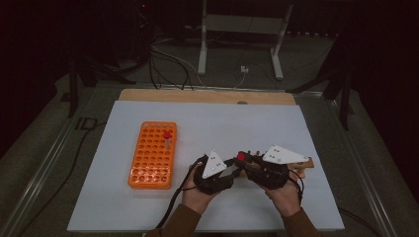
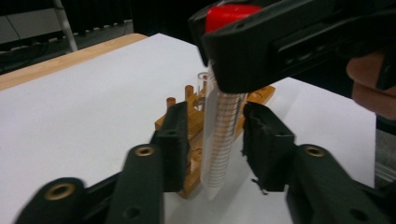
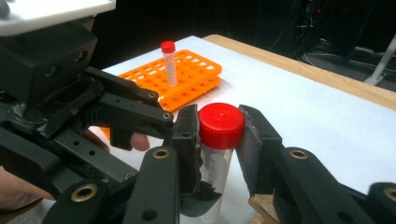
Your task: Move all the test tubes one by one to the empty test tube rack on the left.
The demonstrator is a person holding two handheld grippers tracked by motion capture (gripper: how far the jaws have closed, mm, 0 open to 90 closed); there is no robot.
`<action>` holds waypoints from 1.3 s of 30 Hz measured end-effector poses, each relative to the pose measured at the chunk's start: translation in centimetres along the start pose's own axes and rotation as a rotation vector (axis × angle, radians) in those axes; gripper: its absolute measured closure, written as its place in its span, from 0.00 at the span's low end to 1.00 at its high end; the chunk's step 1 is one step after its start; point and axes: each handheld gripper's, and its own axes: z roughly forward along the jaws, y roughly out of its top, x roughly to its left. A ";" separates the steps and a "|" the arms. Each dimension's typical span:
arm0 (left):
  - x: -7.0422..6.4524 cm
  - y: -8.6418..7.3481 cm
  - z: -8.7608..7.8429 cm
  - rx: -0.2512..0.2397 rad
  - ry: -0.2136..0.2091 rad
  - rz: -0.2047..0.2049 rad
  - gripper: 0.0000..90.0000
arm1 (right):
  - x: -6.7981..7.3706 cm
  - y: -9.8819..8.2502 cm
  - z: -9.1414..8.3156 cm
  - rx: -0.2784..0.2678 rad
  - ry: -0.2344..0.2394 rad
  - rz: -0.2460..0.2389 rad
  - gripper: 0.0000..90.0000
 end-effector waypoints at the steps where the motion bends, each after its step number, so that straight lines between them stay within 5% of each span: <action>1: 0.0 0.0 0.0 -0.004 -0.004 -0.002 0.74 | 0.0 0.0 0.1 0.001 0.002 0.000 0.78; 6: -0.1 0.0 -0.2 -0.005 -0.011 0.006 0.83 | 0.0 -0.1 0.1 0.001 0.011 0.010 0.77; 12: 0.8 -0.2 -0.8 -0.010 0.040 -0.040 0.83 | -0.9 0.1 -0.9 -0.061 0.002 0.050 0.43; 15: 1.4 -0.5 -1.3 -0.015 0.066 -0.064 0.84 | -1.6 0.0 -1.7 -0.074 -0.062 0.064 0.23; 22: 3.3 -1.0 -3.2 -0.035 0.122 -0.095 0.84 | -2.7 -0.5 -2.7 -0.069 -0.136 0.067 0.04; 32: 5.9 -1.0 -5.8 -0.080 0.203 -0.109 0.83 | -3.5 -1.5 -3.9 -0.062 -0.197 0.053 0.02; 39: 8.2 -1.9 -7.7 -0.089 0.307 -0.113 0.83 | -4.1 -1.8 -4.9 -0.074 -0.214 0.062 0.02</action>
